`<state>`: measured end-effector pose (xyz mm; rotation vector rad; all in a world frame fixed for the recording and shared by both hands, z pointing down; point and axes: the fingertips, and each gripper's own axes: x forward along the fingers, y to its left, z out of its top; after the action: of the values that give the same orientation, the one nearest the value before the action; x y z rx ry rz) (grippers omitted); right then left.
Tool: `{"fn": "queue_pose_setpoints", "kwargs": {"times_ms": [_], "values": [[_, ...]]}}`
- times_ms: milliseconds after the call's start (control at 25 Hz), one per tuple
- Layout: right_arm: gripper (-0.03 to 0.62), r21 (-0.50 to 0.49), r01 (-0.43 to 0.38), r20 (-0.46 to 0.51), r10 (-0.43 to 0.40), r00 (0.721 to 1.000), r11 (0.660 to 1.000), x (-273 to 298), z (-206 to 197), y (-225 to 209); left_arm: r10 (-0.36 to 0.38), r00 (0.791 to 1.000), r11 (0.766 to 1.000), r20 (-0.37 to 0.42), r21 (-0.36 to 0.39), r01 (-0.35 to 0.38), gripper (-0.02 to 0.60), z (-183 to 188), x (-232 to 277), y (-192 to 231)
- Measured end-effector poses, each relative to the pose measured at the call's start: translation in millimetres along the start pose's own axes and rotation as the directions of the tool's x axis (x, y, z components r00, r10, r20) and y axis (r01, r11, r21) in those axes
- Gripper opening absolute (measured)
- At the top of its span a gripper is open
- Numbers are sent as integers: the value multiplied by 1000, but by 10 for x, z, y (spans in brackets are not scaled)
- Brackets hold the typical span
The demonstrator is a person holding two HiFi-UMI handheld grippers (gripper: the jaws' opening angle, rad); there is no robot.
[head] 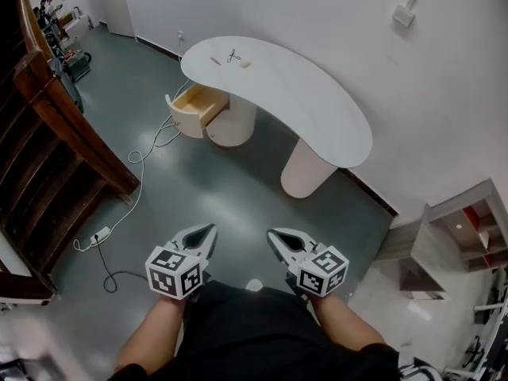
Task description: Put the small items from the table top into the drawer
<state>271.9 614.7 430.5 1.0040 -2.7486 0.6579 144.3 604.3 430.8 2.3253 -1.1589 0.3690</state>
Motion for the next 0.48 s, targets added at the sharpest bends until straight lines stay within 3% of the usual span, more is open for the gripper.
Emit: {"fn": "queue_pose_setpoints", "kwargs": {"times_ms": [280,480], "values": [[-2,9,-21,-17,22,1000,1000,-187,-82,-271,14,999,998,-29,55,-13,15,-89,229,-336],[-2,9,-32,-9,32,999,999,-159,29,-381,33,999,997,-39,71,-30,15,-17,313,-315]]}}
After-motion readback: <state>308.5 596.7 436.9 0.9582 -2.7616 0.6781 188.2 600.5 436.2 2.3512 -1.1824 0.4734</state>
